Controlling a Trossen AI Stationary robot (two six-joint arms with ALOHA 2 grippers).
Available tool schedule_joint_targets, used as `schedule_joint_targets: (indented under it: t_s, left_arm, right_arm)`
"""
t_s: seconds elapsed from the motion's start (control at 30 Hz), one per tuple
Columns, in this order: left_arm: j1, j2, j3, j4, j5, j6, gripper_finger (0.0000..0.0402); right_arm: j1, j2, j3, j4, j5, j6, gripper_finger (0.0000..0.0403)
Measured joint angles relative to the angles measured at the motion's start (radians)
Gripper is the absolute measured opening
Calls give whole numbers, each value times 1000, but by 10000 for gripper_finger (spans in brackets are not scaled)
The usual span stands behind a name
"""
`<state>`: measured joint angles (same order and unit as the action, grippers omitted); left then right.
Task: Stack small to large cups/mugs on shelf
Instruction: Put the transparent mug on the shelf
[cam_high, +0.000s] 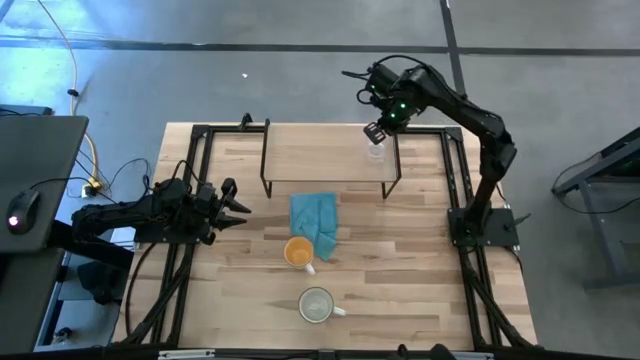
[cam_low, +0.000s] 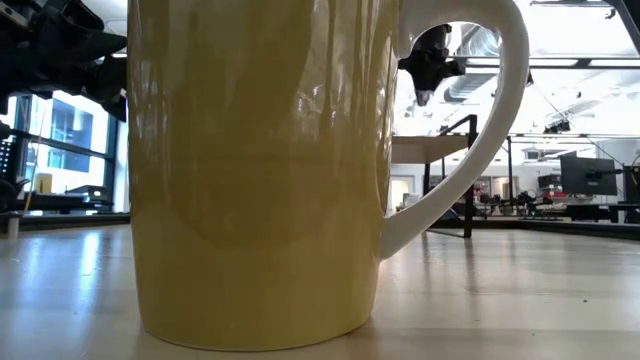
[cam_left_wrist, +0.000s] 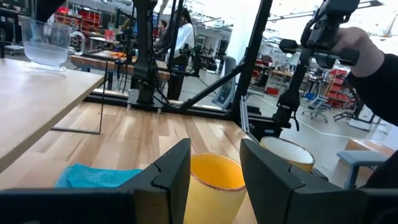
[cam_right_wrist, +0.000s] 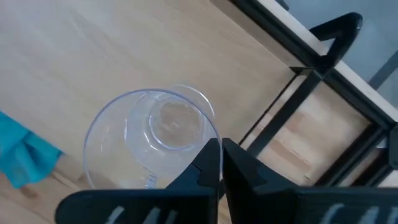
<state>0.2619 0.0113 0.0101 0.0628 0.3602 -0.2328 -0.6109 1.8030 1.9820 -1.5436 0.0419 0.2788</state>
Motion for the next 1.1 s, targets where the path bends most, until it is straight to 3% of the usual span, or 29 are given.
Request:
schedule_joint_targets:
  t_s: [1.1]
  left_arm:
    - [0, 0, 0, -1, -7, 0, 129]
  right_arm:
    - [3, 4, -1, 50, -43, -16, 0]
